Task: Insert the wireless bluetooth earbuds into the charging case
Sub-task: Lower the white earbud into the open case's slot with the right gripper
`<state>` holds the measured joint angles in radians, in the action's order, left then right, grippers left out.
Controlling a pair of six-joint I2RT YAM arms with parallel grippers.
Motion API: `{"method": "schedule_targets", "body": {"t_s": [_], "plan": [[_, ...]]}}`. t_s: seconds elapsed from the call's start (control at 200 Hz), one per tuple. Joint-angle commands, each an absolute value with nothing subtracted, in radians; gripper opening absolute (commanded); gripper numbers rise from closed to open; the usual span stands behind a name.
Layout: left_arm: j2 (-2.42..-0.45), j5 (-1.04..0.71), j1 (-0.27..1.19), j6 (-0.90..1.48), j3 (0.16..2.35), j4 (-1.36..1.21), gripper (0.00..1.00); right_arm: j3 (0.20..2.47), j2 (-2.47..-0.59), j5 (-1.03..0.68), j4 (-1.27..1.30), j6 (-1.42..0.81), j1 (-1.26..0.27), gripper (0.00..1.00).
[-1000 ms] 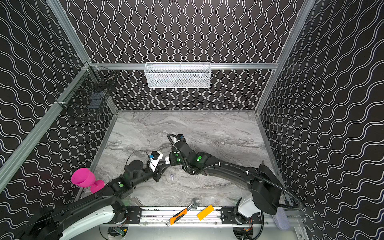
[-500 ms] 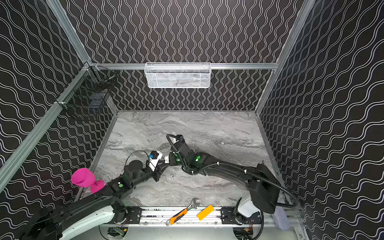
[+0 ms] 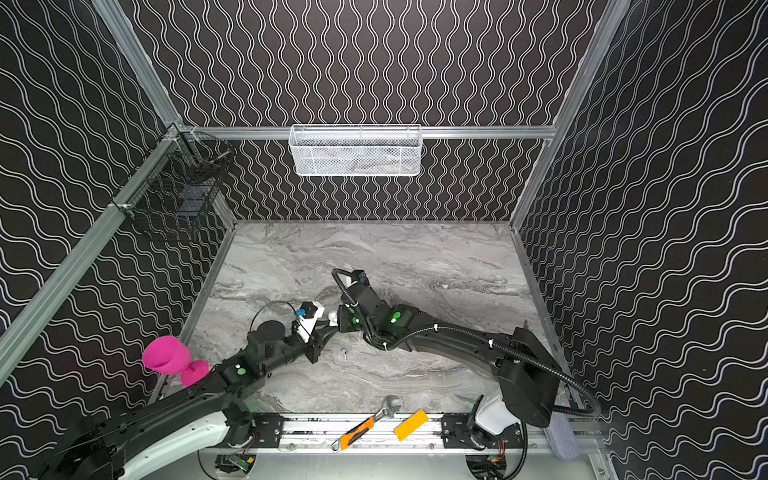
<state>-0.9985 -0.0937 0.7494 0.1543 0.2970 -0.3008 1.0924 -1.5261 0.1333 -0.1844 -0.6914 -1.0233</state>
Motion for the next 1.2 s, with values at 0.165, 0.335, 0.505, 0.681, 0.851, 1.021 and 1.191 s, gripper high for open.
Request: {"method": "schedule_targets", "body": {"t_s": [0.165, 0.335, 0.505, 0.681, 0.851, 1.021, 1.191], "plan": [[-0.997, -0.089, 0.75, 0.145, 0.296, -0.331, 0.02, 1.092, -1.523, 0.115, -0.183, -0.703, -1.037, 0.12], [-0.998, -0.085, 0.75, 0.145, 0.298, -0.332, 0.02, 1.091, -1.52, 0.11, -0.187, -0.705, -1.044, 0.12], [-0.999, -0.081, 0.75, 0.146, 0.297, -0.331, 0.02, 1.091, -1.521, 0.108, -0.192, -0.706, -1.051, 0.13], [-1.0, -0.084, 0.75, 0.144, 0.298, -0.334, 0.02, 1.091, -1.521, 0.115, -0.196, -0.703, -1.051, 0.16], [-1.0, -0.085, 0.75, 0.144, 0.296, -0.332, 0.02, 1.097, -1.521, 0.123, -0.2, -0.7, -1.051, 0.19], [-0.999, -0.086, 0.75, 0.144, 0.297, -0.332, 0.02, 1.101, -1.519, 0.132, -0.205, -0.693, -1.051, 0.2], [-1.0, -0.087, 0.75, 0.144, 0.298, -0.333, 0.02, 1.107, -1.516, 0.141, -0.212, -0.689, -1.051, 0.23]]}}
